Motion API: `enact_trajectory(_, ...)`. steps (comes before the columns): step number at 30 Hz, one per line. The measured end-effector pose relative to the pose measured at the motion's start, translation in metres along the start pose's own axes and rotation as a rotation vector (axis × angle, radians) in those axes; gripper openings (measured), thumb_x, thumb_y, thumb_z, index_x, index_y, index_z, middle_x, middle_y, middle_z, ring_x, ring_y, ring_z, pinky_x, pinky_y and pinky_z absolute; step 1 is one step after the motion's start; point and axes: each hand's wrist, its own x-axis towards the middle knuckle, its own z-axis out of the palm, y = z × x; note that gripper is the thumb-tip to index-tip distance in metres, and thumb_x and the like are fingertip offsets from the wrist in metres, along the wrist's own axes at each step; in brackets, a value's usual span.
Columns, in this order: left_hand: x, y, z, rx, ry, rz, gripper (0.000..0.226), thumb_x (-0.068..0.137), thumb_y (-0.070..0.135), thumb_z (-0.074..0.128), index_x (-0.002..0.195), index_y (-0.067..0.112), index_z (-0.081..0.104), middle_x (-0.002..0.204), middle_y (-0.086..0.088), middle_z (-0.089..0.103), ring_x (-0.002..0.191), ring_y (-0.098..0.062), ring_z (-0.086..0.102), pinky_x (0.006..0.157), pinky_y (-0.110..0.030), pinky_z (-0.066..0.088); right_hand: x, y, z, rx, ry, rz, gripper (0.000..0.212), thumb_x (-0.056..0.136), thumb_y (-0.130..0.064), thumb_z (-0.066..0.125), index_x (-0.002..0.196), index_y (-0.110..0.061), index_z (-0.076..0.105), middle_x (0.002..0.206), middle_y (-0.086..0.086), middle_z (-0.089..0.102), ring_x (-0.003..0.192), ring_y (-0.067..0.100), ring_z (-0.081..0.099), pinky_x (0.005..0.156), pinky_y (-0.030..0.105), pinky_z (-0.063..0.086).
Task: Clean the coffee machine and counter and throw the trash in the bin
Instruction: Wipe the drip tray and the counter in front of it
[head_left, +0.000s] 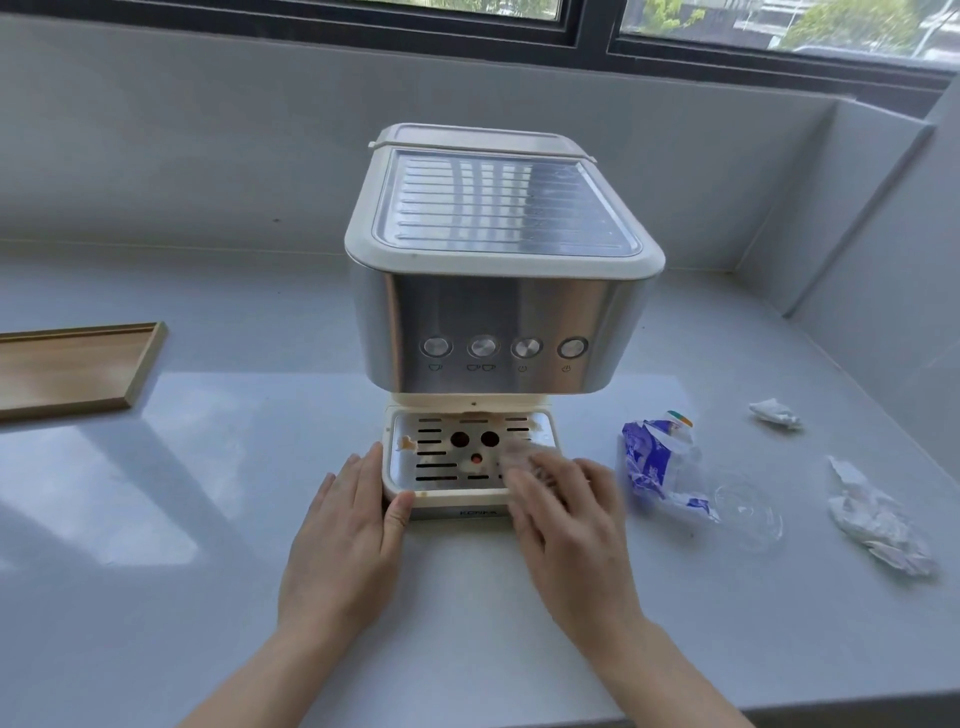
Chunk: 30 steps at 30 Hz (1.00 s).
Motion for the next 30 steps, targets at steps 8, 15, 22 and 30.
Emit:
enact_trajectory(8, 0.000, 0.001, -0.001, 0.011, 0.004, -0.005, 0.069, 0.094, 0.064, 0.010, 0.155, 0.032, 0.012, 0.161, 0.017, 0.022, 0.148, -0.002, 0.013, 0.120, -0.022, 0.003, 0.055, 0.018, 0.005, 0.056, -0.110, 0.293, 0.015, 0.095, -0.020, 0.064, 0.105, -0.018, 0.074, 0.101, 0.002, 0.067, 0.092, 0.029, 0.049, 0.078, 0.039, 0.048)
enact_trajectory(15, -0.001, 0.003, -0.003, 0.020, 0.004, -0.009, 0.069, 0.095, 0.062, 0.011, 0.156, 0.030, 0.014, 0.161, 0.014, 0.024, 0.149, -0.004, 0.014, 0.121, -0.023, 0.004, 0.035, 0.012, -0.004, -0.036, -0.131, -0.003, 0.012, 0.093, -0.016, 0.065, 0.099, -0.016, 0.076, 0.099, -0.005, 0.071, 0.075, 0.030, 0.049, 0.072, 0.040, 0.048)
enact_trajectory(22, -0.002, 0.003, -0.002, 0.039, -0.006, -0.005, 0.067, 0.097, 0.060, 0.013, 0.157, 0.029, 0.011, 0.162, 0.014, 0.021, 0.149, -0.004, 0.013, 0.122, -0.025, 0.005, 0.077, 0.022, 0.012, -0.130, -0.228, 0.076, 0.023, 0.096, -0.021, 0.055, 0.094, -0.014, 0.076, 0.095, 0.003, 0.071, 0.082, 0.032, 0.049, 0.072, 0.042, 0.046)
enact_trajectory(30, -0.002, 0.004, -0.002, 0.033, 0.005, -0.006, 0.068, 0.096, 0.063, 0.009, 0.156, 0.030, 0.009, 0.162, 0.015, 0.021, 0.149, -0.004, 0.011, 0.120, -0.021, 0.001, 0.058, 0.027, 0.008, -0.005, -0.240, -0.083, 0.023, 0.098, -0.030, 0.055, 0.111, -0.022, 0.072, 0.116, -0.006, 0.068, 0.098, 0.029, 0.055, 0.081, 0.044, 0.047)
